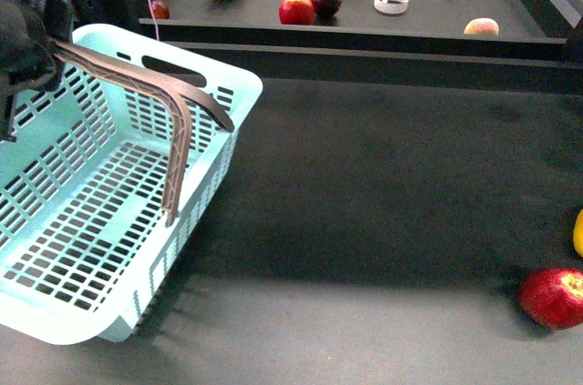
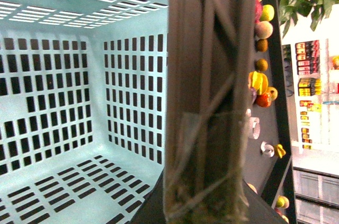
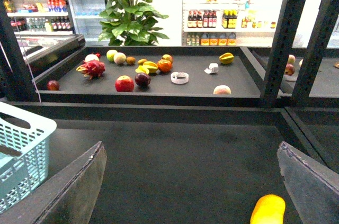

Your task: Pick mango with right arm and hold basket with left

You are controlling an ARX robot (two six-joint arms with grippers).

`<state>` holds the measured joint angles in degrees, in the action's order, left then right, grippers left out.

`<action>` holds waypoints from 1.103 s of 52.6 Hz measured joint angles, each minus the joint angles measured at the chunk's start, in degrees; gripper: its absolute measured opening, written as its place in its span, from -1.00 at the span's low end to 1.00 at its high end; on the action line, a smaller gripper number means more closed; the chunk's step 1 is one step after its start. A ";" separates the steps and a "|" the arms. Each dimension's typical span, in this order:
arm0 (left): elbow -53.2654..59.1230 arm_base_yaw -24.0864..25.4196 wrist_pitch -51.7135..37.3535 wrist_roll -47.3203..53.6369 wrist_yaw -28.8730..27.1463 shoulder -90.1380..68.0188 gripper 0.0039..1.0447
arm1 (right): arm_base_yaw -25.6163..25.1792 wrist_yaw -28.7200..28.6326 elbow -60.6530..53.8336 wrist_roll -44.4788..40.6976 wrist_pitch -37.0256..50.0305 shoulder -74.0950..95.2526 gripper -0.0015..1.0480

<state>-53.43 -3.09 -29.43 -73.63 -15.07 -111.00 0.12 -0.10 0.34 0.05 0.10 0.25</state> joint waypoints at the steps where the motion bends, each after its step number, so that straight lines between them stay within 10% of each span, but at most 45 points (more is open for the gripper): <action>1: 0.31 0.04 0.04 0.02 0.02 0.83 -0.89 | 0.00 0.00 0.00 -0.02 0.00 0.00 0.84; 27: 10.51 -2.19 -1.97 2.60 1.31 18.14 -0.89 | 0.00 0.00 0.00 -0.02 0.00 0.00 0.84; 58: 8.68 -19.56 -16.04 39.26 16.83 9.44 -0.89 | 0.00 0.00 0.00 0.00 0.00 0.00 0.84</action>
<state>-44.75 -22.65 -45.47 -34.37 1.76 -101.56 0.12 -0.10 0.34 0.05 0.10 0.25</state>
